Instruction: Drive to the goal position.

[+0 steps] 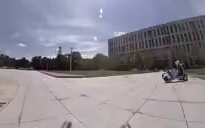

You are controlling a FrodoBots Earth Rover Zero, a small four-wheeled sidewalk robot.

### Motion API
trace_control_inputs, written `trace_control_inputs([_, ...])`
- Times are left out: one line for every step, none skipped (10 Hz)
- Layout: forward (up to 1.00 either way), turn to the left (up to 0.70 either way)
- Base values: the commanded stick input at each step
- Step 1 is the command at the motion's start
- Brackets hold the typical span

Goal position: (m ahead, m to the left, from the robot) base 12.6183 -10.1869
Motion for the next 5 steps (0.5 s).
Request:
trace_control_inputs([0.7, 0.0])
trace_control_inputs([0.7, 0.0])
trace_control_inputs([0.7, 0.0])
trace_control_inputs([0.7, 0.0])
trace_control_inputs([0.7, 0.0])
